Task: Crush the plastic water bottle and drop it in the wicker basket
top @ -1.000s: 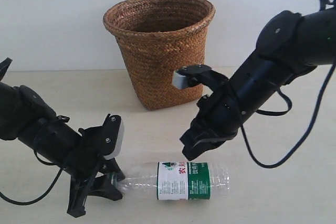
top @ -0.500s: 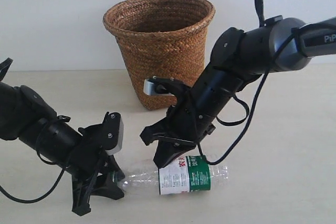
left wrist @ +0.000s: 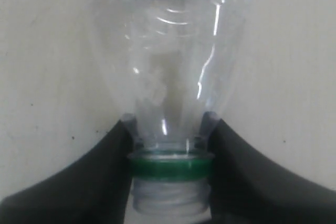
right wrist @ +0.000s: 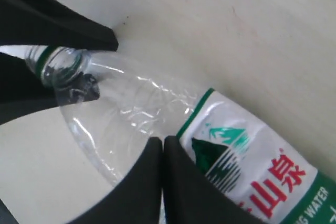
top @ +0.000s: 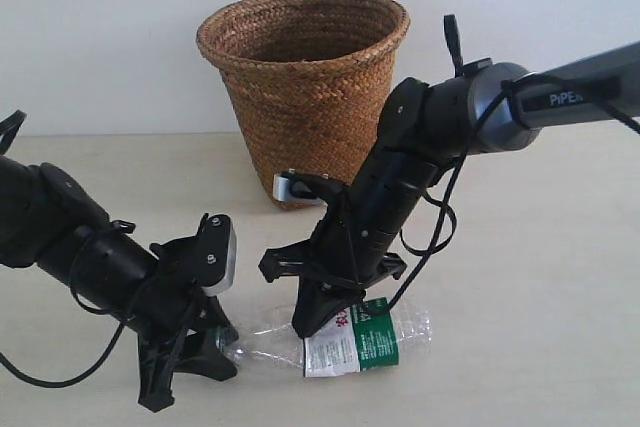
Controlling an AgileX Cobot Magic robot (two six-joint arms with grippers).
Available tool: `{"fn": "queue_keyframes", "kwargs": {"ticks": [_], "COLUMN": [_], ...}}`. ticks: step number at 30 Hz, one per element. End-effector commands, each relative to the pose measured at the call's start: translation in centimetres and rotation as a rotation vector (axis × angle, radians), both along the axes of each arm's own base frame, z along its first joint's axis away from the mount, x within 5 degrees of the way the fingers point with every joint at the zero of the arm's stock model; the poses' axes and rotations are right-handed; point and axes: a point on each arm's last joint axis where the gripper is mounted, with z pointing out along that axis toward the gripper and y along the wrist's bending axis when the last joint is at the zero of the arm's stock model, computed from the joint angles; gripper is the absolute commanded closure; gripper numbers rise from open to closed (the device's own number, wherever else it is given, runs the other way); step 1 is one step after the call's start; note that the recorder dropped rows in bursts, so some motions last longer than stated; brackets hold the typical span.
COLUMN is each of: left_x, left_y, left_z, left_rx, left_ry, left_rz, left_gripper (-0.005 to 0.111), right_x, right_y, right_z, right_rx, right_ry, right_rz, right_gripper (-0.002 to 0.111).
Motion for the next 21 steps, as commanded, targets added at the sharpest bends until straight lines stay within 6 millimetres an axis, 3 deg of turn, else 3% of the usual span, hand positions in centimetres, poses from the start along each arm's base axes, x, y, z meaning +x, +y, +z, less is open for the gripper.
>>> {"fn": "queue_keyframes", "kwargs": {"ticks": [1, 8, 13, 19, 21], "left_x": [0.0, -0.1, -0.2, -0.2, -0.2], "left_y": [0.1, 0.3, 0.3, 0.3, 0.3], "left_z": [-0.6, -0.7, -0.7, -0.7, -0.7], "left_rx": [0.024, 0.026, 0.027, 0.027, 0.027], "left_ry": [0.006, 0.016, 0.023, 0.031, 0.032], "left_rz": [0.018, 0.026, 0.040, 0.052, 0.052], "left_gripper": [0.102, 0.102, 0.102, 0.102, 0.102], "right_x": [0.4, 2.7, 3.7, 4.1, 5.1], "right_y": [-1.4, -2.1, -4.0, -4.6, -3.6], "right_z": [-4.1, -7.1, -9.3, -9.1, -6.6], "right_rx": [-0.180, -0.251, -0.343, -0.351, -0.279], "right_ry": [0.015, 0.099, 0.183, 0.190, 0.130], "right_rz": [0.086, 0.083, 0.065, 0.070, 0.051], "right_gripper": [0.108, 0.108, 0.108, 0.108, 0.108]}}
